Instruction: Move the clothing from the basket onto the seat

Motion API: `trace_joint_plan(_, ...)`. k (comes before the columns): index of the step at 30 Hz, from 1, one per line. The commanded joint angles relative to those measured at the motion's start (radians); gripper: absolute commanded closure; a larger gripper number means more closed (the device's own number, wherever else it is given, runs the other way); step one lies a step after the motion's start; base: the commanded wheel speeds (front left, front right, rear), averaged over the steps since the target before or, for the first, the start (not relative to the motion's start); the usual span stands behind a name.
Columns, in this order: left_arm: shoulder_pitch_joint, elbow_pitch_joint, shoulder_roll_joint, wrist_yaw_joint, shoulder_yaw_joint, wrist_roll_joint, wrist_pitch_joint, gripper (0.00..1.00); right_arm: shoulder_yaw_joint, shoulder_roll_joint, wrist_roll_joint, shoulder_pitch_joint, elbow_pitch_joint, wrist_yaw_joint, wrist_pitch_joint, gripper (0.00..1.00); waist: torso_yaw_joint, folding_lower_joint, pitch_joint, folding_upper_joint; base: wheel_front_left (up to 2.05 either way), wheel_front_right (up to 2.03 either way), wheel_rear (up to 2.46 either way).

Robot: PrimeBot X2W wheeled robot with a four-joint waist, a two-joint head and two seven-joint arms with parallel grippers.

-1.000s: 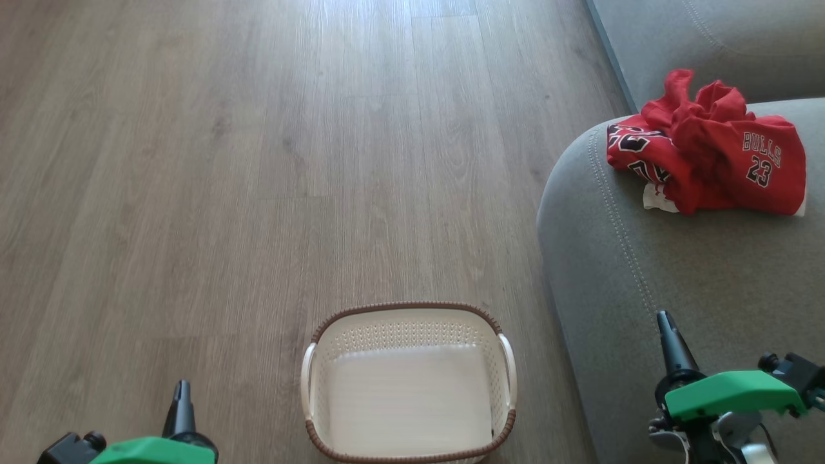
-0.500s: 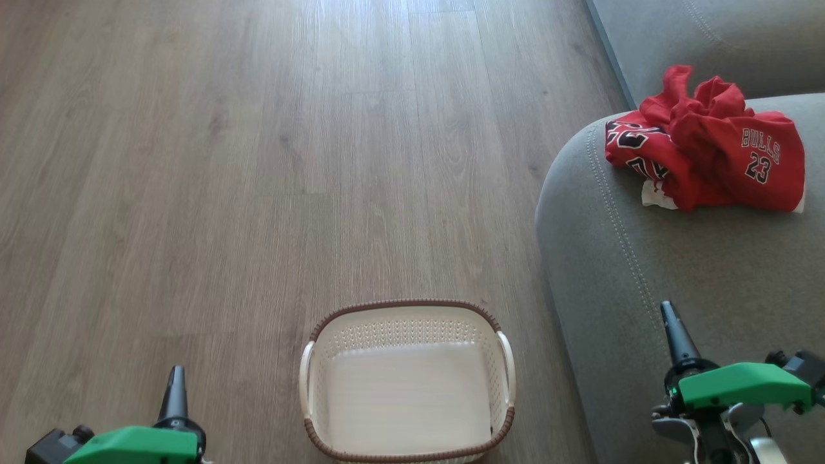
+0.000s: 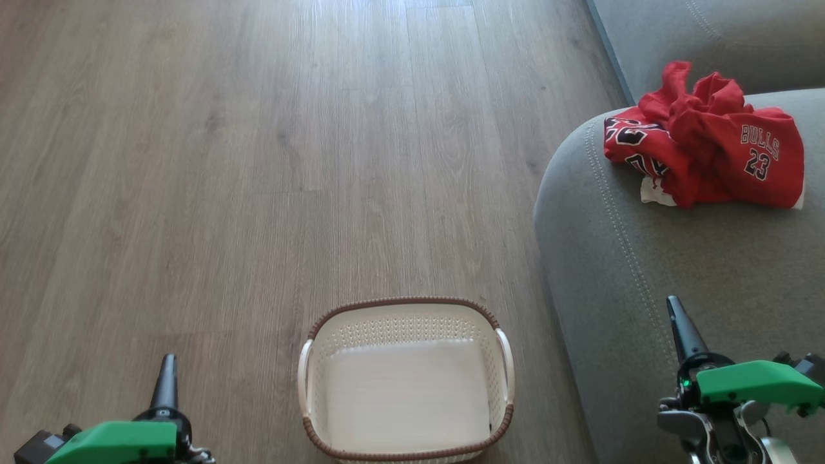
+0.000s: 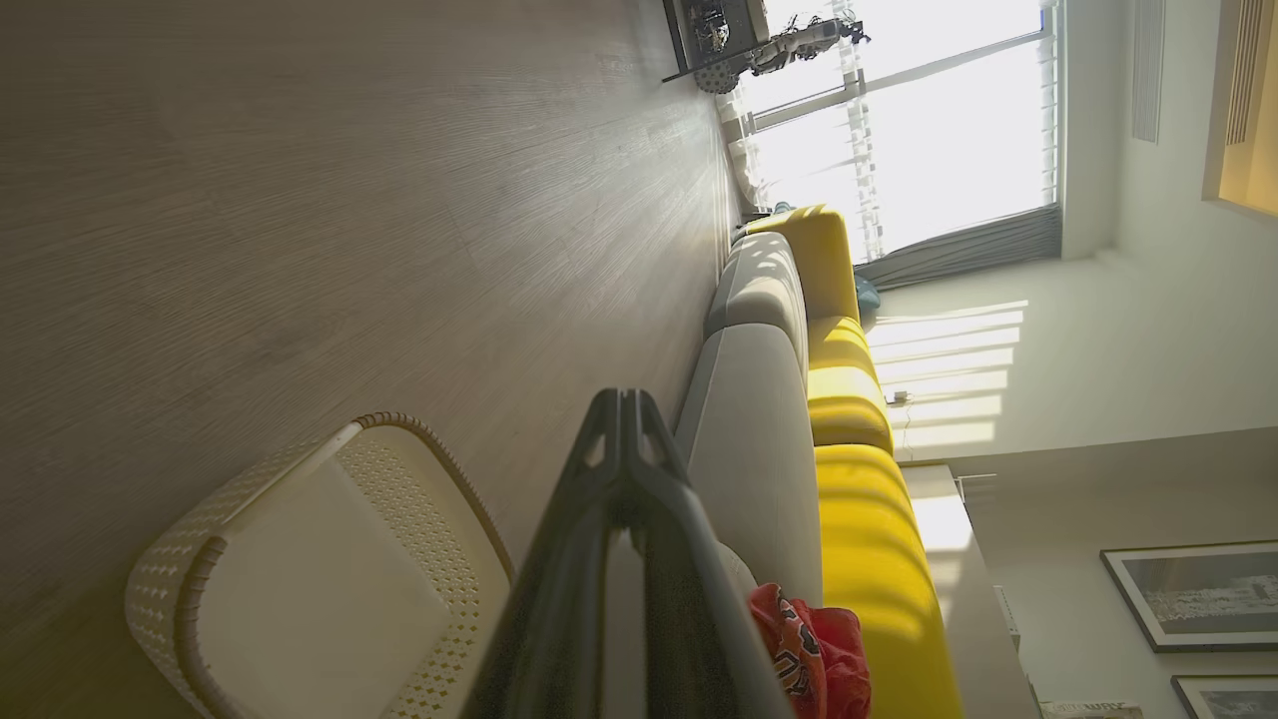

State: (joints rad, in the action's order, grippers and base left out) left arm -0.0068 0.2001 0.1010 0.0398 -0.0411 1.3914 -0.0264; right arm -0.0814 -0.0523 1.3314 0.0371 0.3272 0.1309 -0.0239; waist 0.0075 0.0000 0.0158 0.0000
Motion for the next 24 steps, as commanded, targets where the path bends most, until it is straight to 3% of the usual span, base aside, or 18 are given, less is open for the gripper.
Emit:
trace_joint_plan(1, -0.054, -0.037, 0.001, -0.015, 0.045, 0.023, -0.007, 1.0, 0.013, -0.015, 0.031, 0.066, -0.042, 0.0, -0.009, 1.0, 0.0, 0.0, -0.001, 0.0, 0.0, 0.0, 0.0)
trace_joint_plan(24, -0.093, -0.046, -0.039, -0.081, 0.14, 0.218, -0.072, 1.0, 0.004, -0.028, 0.297, 0.092, -0.065, 0.0, -0.058, 1.0, -0.008, 0.0, -0.012, 0.0, 0.0, 0.0, 0.0)
